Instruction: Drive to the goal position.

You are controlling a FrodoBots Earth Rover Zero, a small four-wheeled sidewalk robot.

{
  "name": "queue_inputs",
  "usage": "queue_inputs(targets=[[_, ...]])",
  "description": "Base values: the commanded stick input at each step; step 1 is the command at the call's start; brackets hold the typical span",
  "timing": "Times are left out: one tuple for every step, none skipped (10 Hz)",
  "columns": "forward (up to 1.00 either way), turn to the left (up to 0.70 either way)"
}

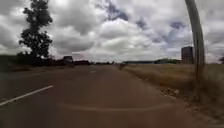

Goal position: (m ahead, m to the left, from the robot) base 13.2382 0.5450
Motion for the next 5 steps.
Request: queue_inputs(targets=[[0.85,-0.34],[0.85,-0.34],[0.85,-0.30],[0.85,-0.19],[0.85,-0.01]])
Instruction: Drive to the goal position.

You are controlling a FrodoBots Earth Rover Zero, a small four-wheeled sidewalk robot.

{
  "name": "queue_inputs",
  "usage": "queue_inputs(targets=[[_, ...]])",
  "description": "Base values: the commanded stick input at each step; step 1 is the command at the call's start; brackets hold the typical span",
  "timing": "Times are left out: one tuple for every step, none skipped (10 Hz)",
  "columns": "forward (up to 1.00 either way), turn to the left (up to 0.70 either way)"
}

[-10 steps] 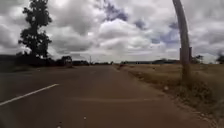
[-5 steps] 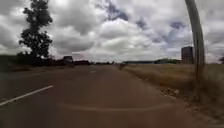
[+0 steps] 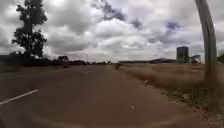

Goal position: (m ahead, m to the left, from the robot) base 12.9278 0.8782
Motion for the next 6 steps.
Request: queue_inputs(targets=[[0.85,0.00],[0.85,0.00],[0.85,0.00],[0.85,0.00],[0.85,0.00],[0.85,0.00]])
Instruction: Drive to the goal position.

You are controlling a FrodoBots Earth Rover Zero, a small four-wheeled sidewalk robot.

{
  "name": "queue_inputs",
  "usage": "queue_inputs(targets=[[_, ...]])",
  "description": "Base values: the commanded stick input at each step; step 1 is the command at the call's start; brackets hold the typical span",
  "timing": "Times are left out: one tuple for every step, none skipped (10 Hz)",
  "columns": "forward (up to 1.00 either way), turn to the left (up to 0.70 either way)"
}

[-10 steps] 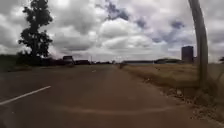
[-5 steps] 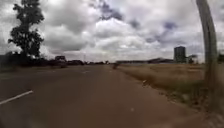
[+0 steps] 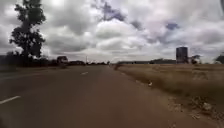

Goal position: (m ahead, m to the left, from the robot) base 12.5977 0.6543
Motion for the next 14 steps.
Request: queue_inputs(targets=[[0.85,0.00],[0.85,0.00],[0.85,0.00],[0.85,0.00],[0.85,0.00],[0.85,0.00],[0.85,0.00],[0.85,0.00],[0.85,0.00],[0.85,0.00],[0.85,-0.09],[0.85,-0.30],[0.85,-0.27],[0.85,0.00]])
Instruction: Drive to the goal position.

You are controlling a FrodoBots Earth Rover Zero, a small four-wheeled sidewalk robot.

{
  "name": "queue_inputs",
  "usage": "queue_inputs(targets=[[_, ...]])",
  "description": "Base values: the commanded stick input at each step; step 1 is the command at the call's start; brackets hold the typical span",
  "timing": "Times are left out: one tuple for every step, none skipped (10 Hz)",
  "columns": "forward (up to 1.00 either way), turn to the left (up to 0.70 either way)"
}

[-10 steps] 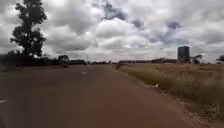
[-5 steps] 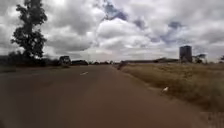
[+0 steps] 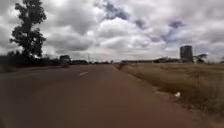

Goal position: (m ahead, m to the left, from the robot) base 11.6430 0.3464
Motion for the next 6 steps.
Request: queue_inputs(targets=[[0.85,0.00],[0.85,0.00],[0.85,0.00],[0.85,0.00],[0.85,0.00],[0.85,0.00]])
